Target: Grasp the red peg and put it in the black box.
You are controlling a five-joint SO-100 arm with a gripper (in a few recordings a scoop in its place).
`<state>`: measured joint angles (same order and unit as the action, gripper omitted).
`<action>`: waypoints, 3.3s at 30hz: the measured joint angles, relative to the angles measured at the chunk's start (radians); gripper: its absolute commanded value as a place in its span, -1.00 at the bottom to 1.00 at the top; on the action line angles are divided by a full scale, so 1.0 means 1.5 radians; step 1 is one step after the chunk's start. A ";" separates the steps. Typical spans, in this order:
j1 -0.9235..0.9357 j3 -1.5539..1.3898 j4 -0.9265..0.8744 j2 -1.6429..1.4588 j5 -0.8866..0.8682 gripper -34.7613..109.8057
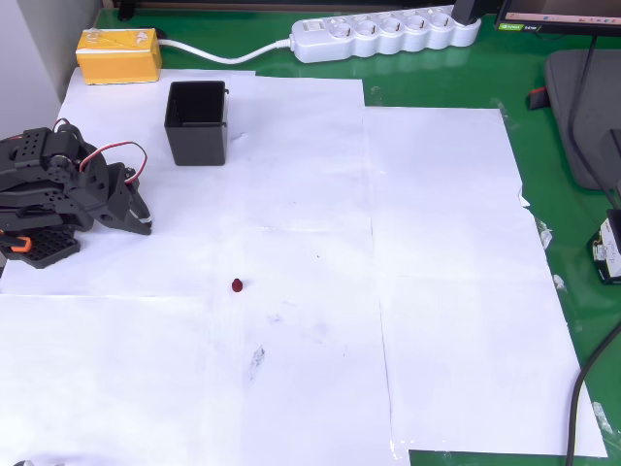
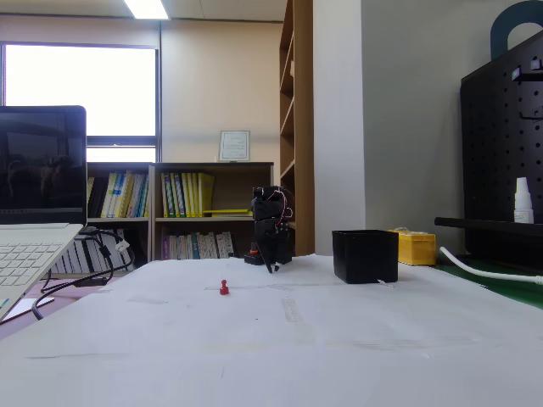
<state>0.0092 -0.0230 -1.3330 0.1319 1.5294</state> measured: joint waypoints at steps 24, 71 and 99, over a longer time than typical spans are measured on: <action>0.000 0.000 0.000 0.000 0.000 -0.52; -0.001 -0.002 0.737 -0.570 0.139 -0.52; -0.003 -0.004 1.323 -0.993 -0.004 -0.52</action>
<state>0.0046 -0.0291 0.6519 -1.3576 1.5232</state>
